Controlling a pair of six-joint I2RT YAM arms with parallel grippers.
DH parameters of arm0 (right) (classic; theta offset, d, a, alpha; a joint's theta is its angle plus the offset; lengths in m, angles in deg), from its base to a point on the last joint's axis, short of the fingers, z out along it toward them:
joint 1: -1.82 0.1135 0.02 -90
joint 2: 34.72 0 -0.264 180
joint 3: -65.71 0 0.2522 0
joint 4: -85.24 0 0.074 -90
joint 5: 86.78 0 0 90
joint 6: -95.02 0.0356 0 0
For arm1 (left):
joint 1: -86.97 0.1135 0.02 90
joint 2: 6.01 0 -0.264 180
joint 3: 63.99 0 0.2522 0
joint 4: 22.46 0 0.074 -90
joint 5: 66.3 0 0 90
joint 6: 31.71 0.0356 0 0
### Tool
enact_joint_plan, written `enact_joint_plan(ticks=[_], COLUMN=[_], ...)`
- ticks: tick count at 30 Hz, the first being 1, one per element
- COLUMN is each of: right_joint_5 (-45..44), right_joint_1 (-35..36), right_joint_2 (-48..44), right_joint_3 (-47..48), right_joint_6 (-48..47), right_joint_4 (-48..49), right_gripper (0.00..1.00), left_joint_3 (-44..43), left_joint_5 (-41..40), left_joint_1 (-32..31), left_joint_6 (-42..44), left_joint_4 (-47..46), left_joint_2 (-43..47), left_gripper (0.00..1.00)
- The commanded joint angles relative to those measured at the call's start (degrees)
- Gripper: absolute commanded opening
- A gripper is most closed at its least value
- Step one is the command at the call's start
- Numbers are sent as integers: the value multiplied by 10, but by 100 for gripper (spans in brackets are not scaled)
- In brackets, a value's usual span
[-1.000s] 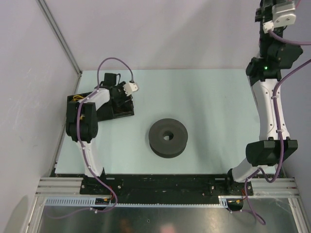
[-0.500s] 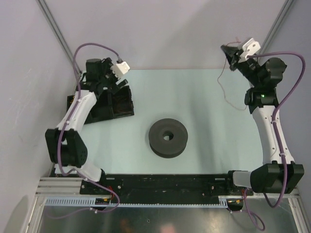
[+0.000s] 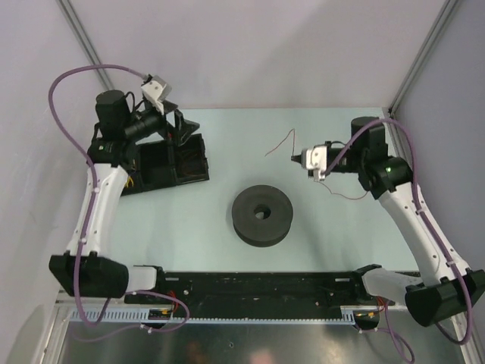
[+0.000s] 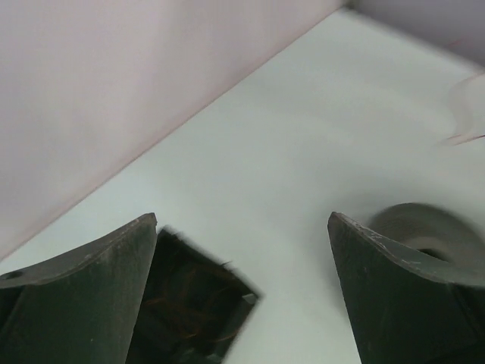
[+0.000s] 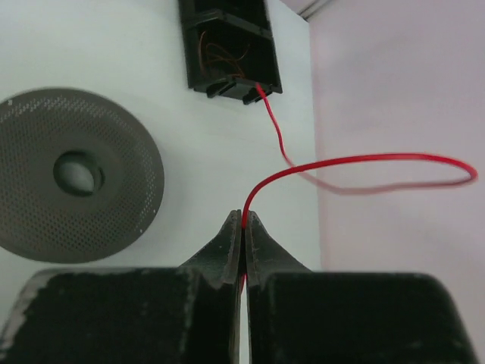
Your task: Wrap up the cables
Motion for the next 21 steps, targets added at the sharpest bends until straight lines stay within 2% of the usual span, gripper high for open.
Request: enact_joint_plan(ticks=[1,3,6,12,15,17,21], right_joint_5=[-62,-63,-57,-71,-112,-143,-227], right_joint_1=[43,56,72,108,133,151,197], right_joint_2=[-50,-72,-98,-110,-115,-118,-121], right_joint_3=[-58,-93,-138,-168,-190,-204,-232], right_joint_6=[-164,-171,-165,-185,-217,-235,-256], right_joint_4=[-31,25,109,160,189,208,257], right_gripper=[0,0,0,0,0,0,0], left_joint_3=[17,50,99,169,205,253,316], left_joint_5=[187,214,223,189,196,187,114], left_joint_1=[-25,-39,-83,-164,-178,-179,-185], left_joint_6=[-228,-287,-315,-381,-495,-602,-747], left_joint_4=[-13,-19,-34,-116,-178,-284,-381], left_joint_2=[58,69,92,122,122,139,174], left_gripper=[99,99,98,95,95,98,99])
